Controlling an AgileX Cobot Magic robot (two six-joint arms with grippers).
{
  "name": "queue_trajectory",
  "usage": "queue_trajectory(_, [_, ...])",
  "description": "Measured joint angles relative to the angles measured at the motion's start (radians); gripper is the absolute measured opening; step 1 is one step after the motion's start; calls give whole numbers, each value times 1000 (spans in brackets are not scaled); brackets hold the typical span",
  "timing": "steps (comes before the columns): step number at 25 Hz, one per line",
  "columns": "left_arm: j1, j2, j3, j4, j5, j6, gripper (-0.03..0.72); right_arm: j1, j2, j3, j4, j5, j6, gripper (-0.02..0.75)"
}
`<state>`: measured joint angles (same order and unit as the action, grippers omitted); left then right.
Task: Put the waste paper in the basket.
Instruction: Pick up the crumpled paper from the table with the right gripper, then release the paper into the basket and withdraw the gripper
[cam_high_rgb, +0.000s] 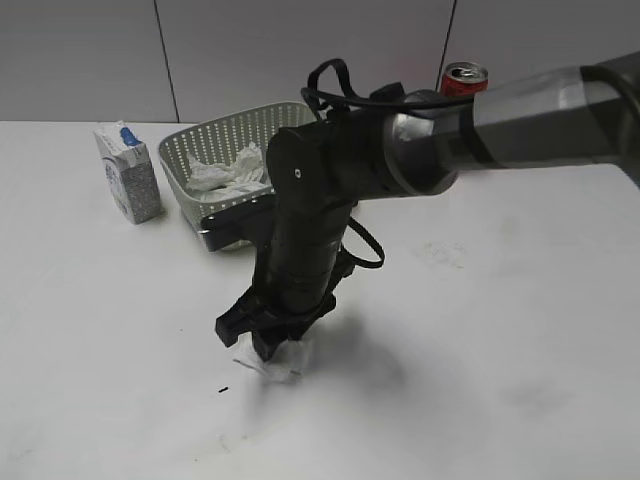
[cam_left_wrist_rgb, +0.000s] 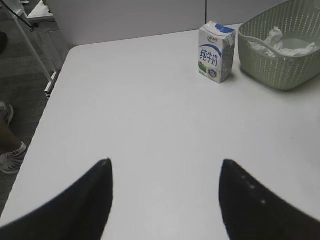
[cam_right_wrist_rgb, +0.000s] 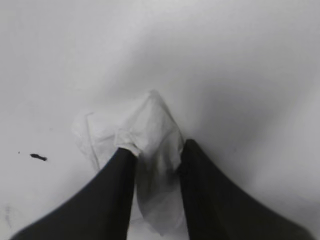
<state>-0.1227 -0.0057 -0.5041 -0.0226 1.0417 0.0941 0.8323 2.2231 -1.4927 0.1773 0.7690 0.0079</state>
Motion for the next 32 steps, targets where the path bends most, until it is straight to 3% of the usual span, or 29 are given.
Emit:
queue_trajectory(5, [0, 0, 0, 0, 0, 0, 484, 0, 3, 0, 6, -11, 0, 50])
queue_trajectory(7, [0, 0, 0, 0, 0, 0, 484, 0, 4, 0, 9, -12, 1, 9])
queue_trajectory(19, [0, 0, 0, 0, 0, -1, 481, 0, -132, -3, 8, -23, 1, -4])
queue_trajectory(24, [0, 0, 0, 0, 0, -1, 481, -22, -272, -14, -65, -139, 21, -4])
queue_trajectory(29, [0, 0, 0, 0, 0, -1, 465, -89, -281, -88, -94, -219, 40, -5])
queue_trajectory(32, [0, 0, 0, 0, 0, -1, 463, -105, -269, -111, -157, -349, 41, -5])
